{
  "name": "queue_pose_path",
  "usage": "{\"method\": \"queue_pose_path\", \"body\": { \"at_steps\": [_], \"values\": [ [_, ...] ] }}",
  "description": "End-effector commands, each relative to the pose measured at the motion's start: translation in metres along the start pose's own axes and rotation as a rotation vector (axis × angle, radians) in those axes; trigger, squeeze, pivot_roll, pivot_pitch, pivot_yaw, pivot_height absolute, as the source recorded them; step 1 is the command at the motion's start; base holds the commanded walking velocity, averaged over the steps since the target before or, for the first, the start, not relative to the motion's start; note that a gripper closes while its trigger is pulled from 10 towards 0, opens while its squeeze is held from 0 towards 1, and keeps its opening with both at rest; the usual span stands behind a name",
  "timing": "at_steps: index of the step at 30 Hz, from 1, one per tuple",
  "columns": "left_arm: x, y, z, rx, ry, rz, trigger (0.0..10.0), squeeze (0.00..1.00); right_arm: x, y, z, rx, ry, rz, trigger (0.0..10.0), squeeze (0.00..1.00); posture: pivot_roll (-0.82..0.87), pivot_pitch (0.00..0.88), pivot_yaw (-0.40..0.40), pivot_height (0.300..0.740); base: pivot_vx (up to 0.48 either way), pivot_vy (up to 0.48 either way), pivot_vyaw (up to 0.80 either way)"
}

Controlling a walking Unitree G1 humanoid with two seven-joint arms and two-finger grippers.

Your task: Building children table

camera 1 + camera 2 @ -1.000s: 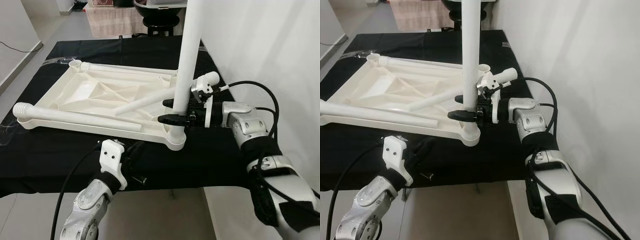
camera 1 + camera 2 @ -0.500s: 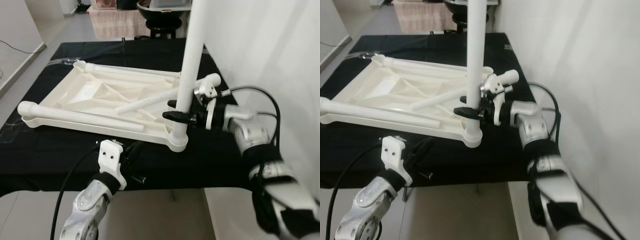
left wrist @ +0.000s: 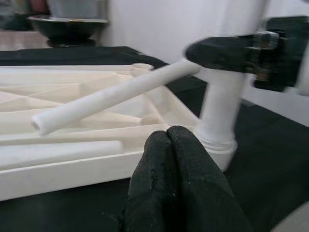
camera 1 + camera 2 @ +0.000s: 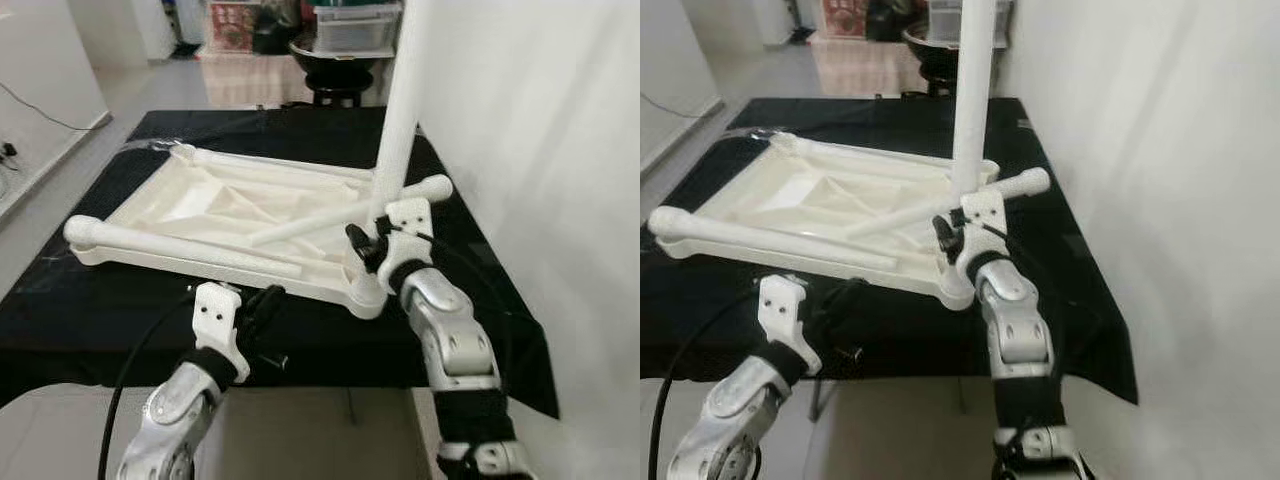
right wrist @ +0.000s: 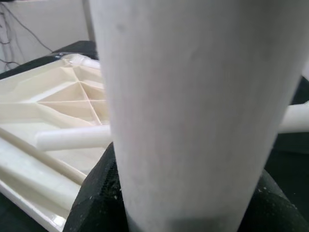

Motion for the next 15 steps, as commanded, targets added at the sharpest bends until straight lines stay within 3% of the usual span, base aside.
{"method": "queue_pose_path", "body": {
  "at_steps": [1,2,3,7,8,11,12,13,14,15],
  "values": [
    [-0.002,0.003,-0.007,-0.007,0.023,0.016,10.0,0.00,0.002,0.004,-0.035,0.063,0.124,0.028,10.0,0.54,0.04,0.113,-0.019,0.740,0.000,0.000,0.00],
    [-0.002,0.003,-0.006,-0.007,0.021,0.021,10.0,0.00,0.001,0.009,-0.029,0.074,0.106,0.045,10.0,0.54,0.04,0.113,-0.019,0.740,0.000,0.000,0.00],
    [-0.001,0.003,-0.007,-0.008,0.020,0.023,10.0,0.00,0.003,0.016,-0.008,0.111,0.022,0.156,10.0,1.00,0.05,0.108,-0.025,0.740,0.000,0.000,0.00],
    [-0.001,0.002,-0.007,-0.010,0.022,0.020,10.0,0.00,0.005,0.016,0.013,0.105,-0.064,0.282,10.0,1.00,0.04,0.105,-0.027,0.740,0.000,0.000,0.00],
    [0.000,0.002,-0.007,-0.012,0.022,0.016,10.0,0.00,0.005,0.014,0.020,0.048,-0.098,0.340,10.0,0.21,0.04,0.103,-0.028,0.740,0.000,0.000,0.00],
    [0.000,0.002,-0.008,-0.013,0.022,0.013,10.0,0.00,0.006,0.011,0.026,-0.019,-0.126,0.396,10.0,0.21,0.04,0.103,-0.028,0.740,0.000,0.000,0.00],
    [0.001,0.001,-0.008,-0.015,0.022,0.012,10.0,0.00,0.002,0.014,0.025,-0.094,-0.124,0.534,10.0,0.00,0.04,0.100,-0.031,0.740,0.000,0.000,0.00],
    [0.001,0.001,-0.008,-0.015,0.022,0.012,10.0,0.00,0.002,0.014,0.025,-0.094,-0.124,0.534,10.0,0.00,0.04,0.100,-0.031,0.740,0.000,0.000,0.00],
    [0.001,0.001,-0.008,-0.016,0.021,0.012,10.0,0.00,-0.002,0.016,0.023,-0.140,-0.114,0.630,10.0,0.00,0.04,0.100,-0.031,0.740,0.000,0.000,0.00],
    [0.001,0.001,-0.008,-0.018,0.020,0.012,10.0,0.00,-0.008,0.016,0.008,-0.263,-0.041,0.767,10.0,0.00,0.04,0.099,-0.031,0.740,0.000,0.000,0.00]
  ]
}}
Point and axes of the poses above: a point about 5 cm out from each wrist's last joint towards the gripper, its own x axis pointing out of the wrist towards the gripper, its own z axis along the axis of the wrist's last joint, y = z × x, the point moved 4 cm from there along x, pointing out of the wrist towards the gripper, and after that the axes turned 7 degrees about -x, right-handed, at the moved point
